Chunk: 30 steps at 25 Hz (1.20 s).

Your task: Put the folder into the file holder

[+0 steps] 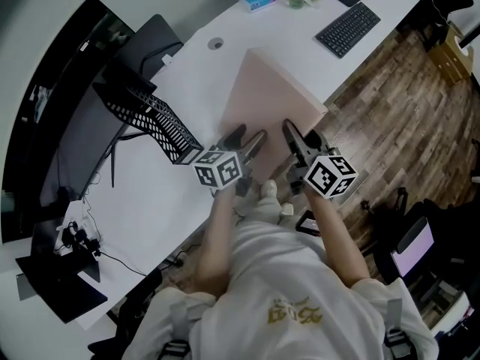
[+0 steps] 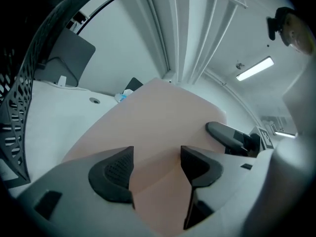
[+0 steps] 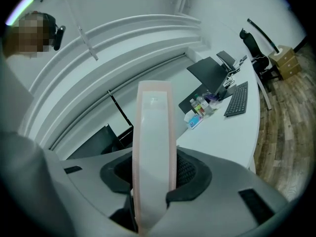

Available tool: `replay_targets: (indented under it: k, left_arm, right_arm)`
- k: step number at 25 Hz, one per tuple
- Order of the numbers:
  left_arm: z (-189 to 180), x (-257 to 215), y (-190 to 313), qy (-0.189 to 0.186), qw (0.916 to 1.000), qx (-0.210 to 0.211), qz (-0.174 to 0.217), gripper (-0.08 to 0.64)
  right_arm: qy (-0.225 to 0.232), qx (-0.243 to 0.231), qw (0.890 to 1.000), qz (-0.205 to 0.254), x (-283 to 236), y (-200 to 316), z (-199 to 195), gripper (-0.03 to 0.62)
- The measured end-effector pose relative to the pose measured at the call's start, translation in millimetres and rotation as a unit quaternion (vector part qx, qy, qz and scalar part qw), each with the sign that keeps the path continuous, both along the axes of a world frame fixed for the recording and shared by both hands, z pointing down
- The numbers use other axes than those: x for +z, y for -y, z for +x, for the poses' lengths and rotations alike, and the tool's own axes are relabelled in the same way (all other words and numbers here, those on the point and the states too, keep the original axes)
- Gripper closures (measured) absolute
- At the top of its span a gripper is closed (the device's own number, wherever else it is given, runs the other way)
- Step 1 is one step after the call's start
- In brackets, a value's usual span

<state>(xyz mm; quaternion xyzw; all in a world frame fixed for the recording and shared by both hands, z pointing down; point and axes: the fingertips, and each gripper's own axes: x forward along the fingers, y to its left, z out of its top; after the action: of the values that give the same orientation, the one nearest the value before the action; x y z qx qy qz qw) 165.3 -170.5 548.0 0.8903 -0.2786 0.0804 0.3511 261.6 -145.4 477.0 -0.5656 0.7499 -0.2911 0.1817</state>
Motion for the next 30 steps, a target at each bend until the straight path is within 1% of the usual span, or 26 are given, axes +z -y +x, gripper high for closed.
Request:
replay_targets:
  k: [1,3,5,6,9,11,17,23,27,30]
  left_arm:
    - [-1.2,-1.6,-0.6,-0.006,1.0,-0.002,-0.004,0.262]
    - [-3.2,-6.7,-3.4,-0.034,0.9992,-0.005,-0.023,0.244]
    - [-4.5,-10.8,-7.6,-0.058,0.9975,-0.007,-0.039,0.245]
    - [-4.7,-11.5,-9.4,-0.059,0.9974,-0.007,-0.041,0.245]
    - [-5.2,-11.4,-11.0,-0.041,0.9987,-0.009,-0.028,0.245]
    - [-6.1,-13.0,-10.2,-0.039,0.9989,-0.014,-0.023,0.241]
    - [-7.7,-22.6,-13.9,-0.056,0.998,-0.02,-0.021,0.247]
    - [-5.5,-32.8,-25.2,-0.068,0.9975,-0.019,-0.007,0.267]
    - [-5.5,-40.1,-31.9,-0.081,0.9966,-0.016,-0.002,0.267]
    - [-6.6,-51.0,-40.9,-0.094,0.9954,-0.016,0.01,0.267]
  right_arm:
    - [-0.007,-0.001,1.0,0.001,-1.3,-0.1,-1.6,0.428]
    - [-0.017,-0.002,1.0,0.001,-2.6,-2.0,-4.5,0.428]
    - [-0.023,-0.002,1.0,-0.001,-2.6,-5.5,-7.6,0.428]
    - [-0.025,-0.003,1.0,-0.001,-2.7,-6.9,-9.4,0.428]
    - [-0.031,-0.006,1.0,0.001,-5.5,-7.7,-15.2,0.428]
    - [-0.036,-0.009,0.999,0.002,-9.5,-6.8,-19.0,0.428]
    - [-0.063,-0.021,0.998,0.016,-24.5,-9.7,-27.4,0.43]
    - [-0.072,-0.025,0.997,0.031,-33.9,-21.7,-29.1,0.43]
    - [-0.099,-0.038,0.993,0.058,-44.7,-30.3,-33.3,0.43]
    - [-0.114,-0.047,0.989,0.082,-56.8,-41.7,-37.2,0.43]
